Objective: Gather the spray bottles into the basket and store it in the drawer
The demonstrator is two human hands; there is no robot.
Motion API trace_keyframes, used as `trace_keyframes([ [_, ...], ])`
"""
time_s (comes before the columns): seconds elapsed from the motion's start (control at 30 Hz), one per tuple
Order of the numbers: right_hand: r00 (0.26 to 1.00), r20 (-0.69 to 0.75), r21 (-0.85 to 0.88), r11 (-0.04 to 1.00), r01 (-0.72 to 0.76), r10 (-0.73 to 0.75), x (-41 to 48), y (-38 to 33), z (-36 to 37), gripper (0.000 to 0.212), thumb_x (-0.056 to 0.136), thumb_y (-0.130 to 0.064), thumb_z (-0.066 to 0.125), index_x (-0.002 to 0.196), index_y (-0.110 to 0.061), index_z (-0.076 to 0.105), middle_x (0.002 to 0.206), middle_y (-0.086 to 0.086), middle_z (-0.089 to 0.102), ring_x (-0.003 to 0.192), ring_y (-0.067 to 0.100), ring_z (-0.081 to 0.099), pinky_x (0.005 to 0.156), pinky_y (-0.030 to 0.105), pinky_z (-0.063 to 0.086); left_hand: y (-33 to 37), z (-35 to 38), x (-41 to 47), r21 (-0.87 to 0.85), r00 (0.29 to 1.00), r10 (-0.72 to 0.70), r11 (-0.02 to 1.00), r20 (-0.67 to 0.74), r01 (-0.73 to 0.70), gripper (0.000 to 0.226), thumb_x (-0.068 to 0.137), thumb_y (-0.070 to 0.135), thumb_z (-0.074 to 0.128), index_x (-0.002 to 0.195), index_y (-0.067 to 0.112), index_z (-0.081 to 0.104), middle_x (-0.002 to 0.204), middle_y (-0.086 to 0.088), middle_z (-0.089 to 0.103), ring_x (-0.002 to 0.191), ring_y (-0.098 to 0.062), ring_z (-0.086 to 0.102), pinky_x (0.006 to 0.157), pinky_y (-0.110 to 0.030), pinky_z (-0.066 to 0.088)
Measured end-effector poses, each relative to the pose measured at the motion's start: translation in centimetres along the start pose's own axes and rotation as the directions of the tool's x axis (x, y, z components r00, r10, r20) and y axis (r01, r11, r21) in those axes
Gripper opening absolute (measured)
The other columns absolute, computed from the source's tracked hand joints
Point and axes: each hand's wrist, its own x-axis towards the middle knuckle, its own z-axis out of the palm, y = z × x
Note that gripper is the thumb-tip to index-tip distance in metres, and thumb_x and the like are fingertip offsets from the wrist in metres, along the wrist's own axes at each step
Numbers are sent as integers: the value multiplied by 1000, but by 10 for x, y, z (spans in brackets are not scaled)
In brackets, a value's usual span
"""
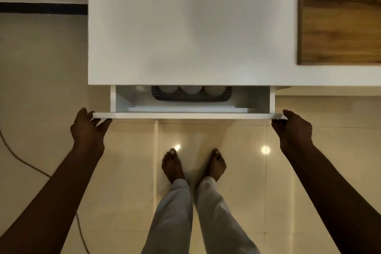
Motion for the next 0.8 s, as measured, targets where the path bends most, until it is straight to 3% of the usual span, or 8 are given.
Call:
trace_keyframes([
  [0.13,999,51,53,999,0,-3,-4,-14,18,16,102,-11,66,118,-13,67,124,18,69,113,27,73,103,37,60,6,20,4,-30,998,-6,1000,65,8,17,105,36,58,119,26,57,128,1,55,122,-25,60,101,-48,60],
  [0.23,997,71,63,998,11,-15,-5,-21,30,18,103,-14,65,120,-10,64,138,20,65,120,28,72,106,39,59,8,37,2,-34,993,-41,998,109,45,54,102,43,60,151,24,46,141,-4,48,121,-34,62,107,-46,56],
  [0.37,991,128,81,996,23,-33,-8,-28,45,7,102,-16,66,107,-10,65,128,18,64,124,32,70,105,38,59,9,62,-6,-67,992,-50,996,115,58,40,102,43,61,138,27,51,152,-5,46,127,-34,63,109,-42,55],
  [0.5,984,173,117,993,12,-32,-11,-35,57,4,101,-16,67,99,-14,65,120,14,60,113,29,69,102,38,59,6,83,-9,-69,992,-37,997,123,46,50,103,44,58,148,23,48,154,-4,45,114,-29,64,108,-40,54],
  [0.63,973,230,139,990,-6,-27,-15,-38,63,4,102,-15,65,99,-13,65,113,10,62,117,30,69,100,38,59,4,95,-15,-79,982,-51,995,184,66,51,102,45,58,147,21,51,151,-2,49,108,-29,62,106,-40,54],
  [0.8,963,268,124,992,-22,-12,-34,-38,62,11,105,-10,55,101,-8,64,126,16,67,124,34,69,104,42,58,-1,95,-37,-11,972,-84,996,220,89,60,104,45,55,158,25,40,162,1,42,133,-32,56,112,-45,48],
])
